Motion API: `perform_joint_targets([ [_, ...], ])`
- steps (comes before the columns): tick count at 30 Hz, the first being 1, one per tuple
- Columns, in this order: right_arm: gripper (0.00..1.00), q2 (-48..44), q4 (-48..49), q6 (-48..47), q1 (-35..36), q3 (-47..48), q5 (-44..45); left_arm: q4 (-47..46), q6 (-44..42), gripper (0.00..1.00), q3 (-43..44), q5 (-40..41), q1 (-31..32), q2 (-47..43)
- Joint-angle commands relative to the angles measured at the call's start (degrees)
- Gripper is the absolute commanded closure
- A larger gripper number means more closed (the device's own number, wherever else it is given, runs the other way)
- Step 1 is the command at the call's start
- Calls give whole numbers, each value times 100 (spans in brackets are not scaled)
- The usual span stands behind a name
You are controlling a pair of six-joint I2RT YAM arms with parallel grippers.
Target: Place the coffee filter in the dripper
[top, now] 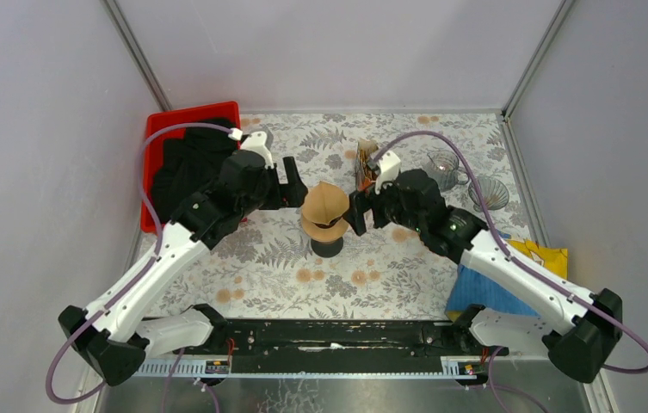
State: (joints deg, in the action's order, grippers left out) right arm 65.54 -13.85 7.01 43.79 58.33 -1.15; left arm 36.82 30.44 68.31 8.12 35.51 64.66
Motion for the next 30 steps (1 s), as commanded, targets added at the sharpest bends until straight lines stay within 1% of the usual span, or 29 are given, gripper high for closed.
perform_joint_targets([
  [1,1,-543,1311,-230,-32,-883,-174,-529,-303,2,-184,232,-123,-400],
  [4,0,-868,1921,-381,-31,-1627,-189,-632,-451,0,-280,337,-210,-636],
  [8,0,-1179,3253,-639,-30,-2705,-458,-731,-696,0,-382,529,-278,-903],
  [11,0,-1187,4375,-742,-31,-3450,-780,-826,-909,0,-494,807,-298,-1116],
  [14,1,-975,5421,-752,-31,-4084,-952,-979,-1160,0,-651,1204,-320,-1386],
  [17,2,-538,6126,-803,-33,-4357,-971,-1126,-1364,0,-767,1740,-354,-1638],
  [20,3,22,6674,-773,-33,-4459,-1068,-1242,-1494,0,-873,2023,-404,-1856],
  [25,8,1240,8401,-495,-31,-4628,-1184,-1416,-1575,0,-1184,2128,-514,-2173],
  [30,18,2428,10021,-252,-30,-4621,-1107,-1467,-1585,0,-1339,2104,-604,-2226],
])
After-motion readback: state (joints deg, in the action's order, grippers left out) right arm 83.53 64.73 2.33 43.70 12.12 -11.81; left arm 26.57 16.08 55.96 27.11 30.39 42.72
